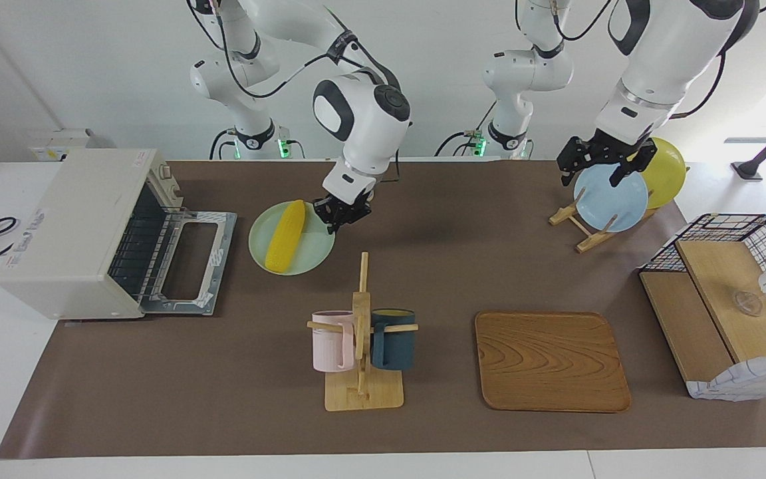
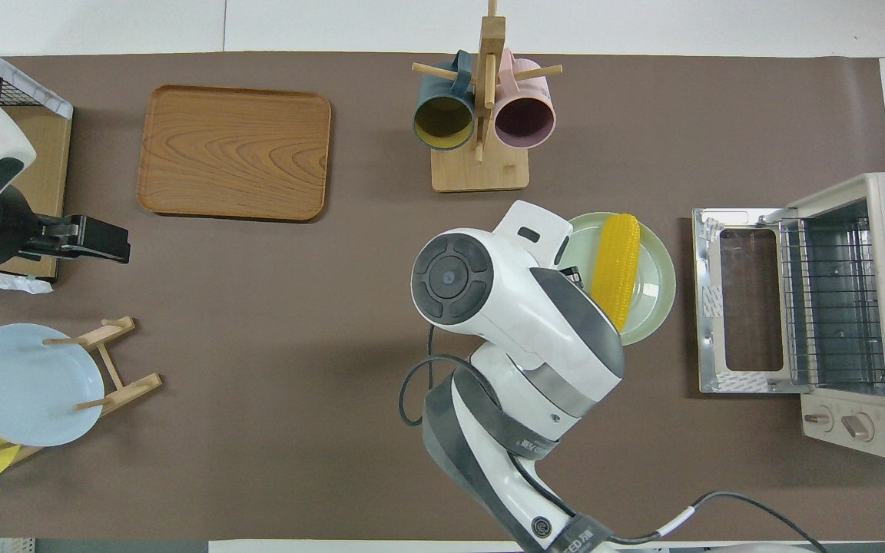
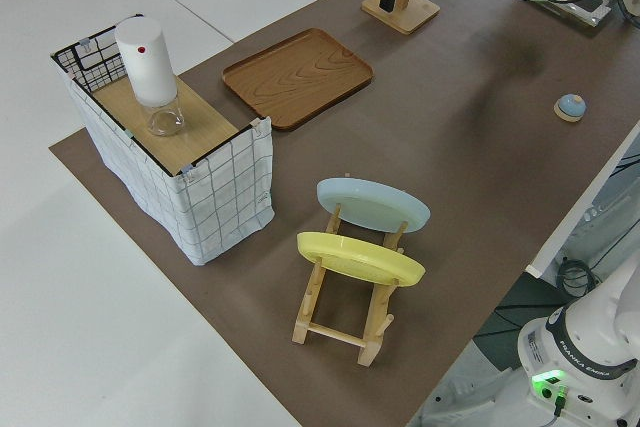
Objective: Put corn in oven
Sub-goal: 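Carry the plate with corn into the open oven with the right gripper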
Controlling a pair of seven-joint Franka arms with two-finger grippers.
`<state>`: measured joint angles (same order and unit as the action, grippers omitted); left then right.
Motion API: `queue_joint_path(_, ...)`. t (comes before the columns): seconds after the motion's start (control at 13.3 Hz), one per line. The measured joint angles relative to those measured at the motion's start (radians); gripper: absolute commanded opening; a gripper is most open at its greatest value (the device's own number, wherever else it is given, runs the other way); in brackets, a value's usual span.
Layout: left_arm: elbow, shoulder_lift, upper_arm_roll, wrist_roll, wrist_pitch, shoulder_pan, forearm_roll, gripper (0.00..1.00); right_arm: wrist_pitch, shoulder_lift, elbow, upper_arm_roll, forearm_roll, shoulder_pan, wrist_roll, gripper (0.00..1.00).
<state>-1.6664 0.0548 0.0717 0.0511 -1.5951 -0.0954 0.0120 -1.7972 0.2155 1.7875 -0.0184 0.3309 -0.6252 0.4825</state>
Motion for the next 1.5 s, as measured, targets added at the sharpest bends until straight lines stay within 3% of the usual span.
queue_joint_path(0.68,0.000,0.000,0.000,-0.003,0.000,0.000,0.000,1.00,-0.059,-0.146,0.217,-0.002,0.001,0.249,-0.051,0.00)
queue_joint_path(1.05,0.000,0.000,0.000,-0.003,0.000,0.000,0.000,1.00,-0.183,-0.156,0.305,-0.003,0.001,0.442,-0.202,0.00)
queue_joint_path(1.5,0.000,0.000,0.000,-0.003,-0.001,0.000,0.000,1.00,-0.186,-0.161,0.315,-0.002,0.001,0.525,-0.279,0.00)
